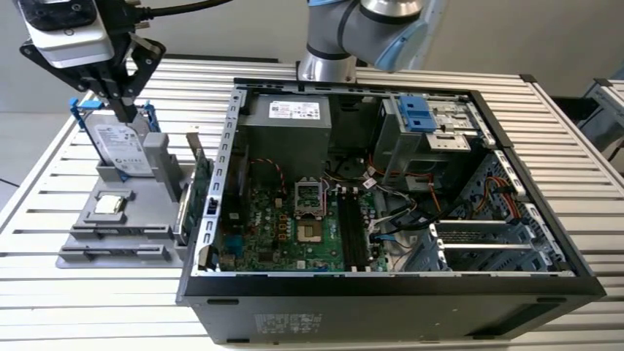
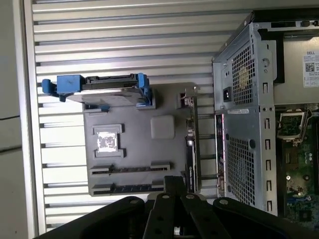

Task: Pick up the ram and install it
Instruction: 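Reach for the ram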

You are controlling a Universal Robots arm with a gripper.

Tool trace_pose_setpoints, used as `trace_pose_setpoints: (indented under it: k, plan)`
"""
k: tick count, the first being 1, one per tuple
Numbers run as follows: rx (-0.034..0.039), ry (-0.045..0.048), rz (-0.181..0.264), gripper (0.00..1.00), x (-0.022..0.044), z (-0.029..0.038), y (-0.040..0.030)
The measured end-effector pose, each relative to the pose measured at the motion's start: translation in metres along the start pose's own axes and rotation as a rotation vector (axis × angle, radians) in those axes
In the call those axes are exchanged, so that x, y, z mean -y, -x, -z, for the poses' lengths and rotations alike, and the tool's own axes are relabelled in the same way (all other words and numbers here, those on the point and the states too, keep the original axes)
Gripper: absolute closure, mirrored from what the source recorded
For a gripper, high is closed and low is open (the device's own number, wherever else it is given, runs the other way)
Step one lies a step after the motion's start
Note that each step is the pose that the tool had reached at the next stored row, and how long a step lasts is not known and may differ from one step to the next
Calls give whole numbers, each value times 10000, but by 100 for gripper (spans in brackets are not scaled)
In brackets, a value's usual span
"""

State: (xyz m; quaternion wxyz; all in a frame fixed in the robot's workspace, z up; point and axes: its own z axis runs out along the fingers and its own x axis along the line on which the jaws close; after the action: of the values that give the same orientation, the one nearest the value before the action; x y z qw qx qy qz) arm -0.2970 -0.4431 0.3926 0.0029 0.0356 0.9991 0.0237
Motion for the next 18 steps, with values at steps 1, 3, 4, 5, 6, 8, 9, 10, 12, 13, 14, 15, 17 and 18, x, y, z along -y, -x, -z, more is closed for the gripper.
trace_pose_setpoints:
  k: [1,3,4,5,6,8,9,10,12,13,14,15,17,18]
  plan:
    - [-7,0,0,100,1,0,-15]
    - [-18,-1,0,100,4,0,-53]
    - [-22,-1,0,100,5,0,-74]
    - [-25,-1,0,100,7,0,-99]
    - [-27,-1,0,100,9,0,-124]
    - [-34,-2,-2,100,12,1,-173]
    - [-37,-2,-1,100,14,1,-194]
    - [-41,-3,1,100,15,1,-213]
    - [-50,-3,7,100,18,2,-254]
    - [-55,-3,15,100,20,2,-278]
    - [-59,-4,30,100,21,1,-298]
    - [-63,-4,59,100,23,2,-315]
    - [-68,-3,151,100,25,1,-344]
    - [-71,-4,207,100,26,2,-358]
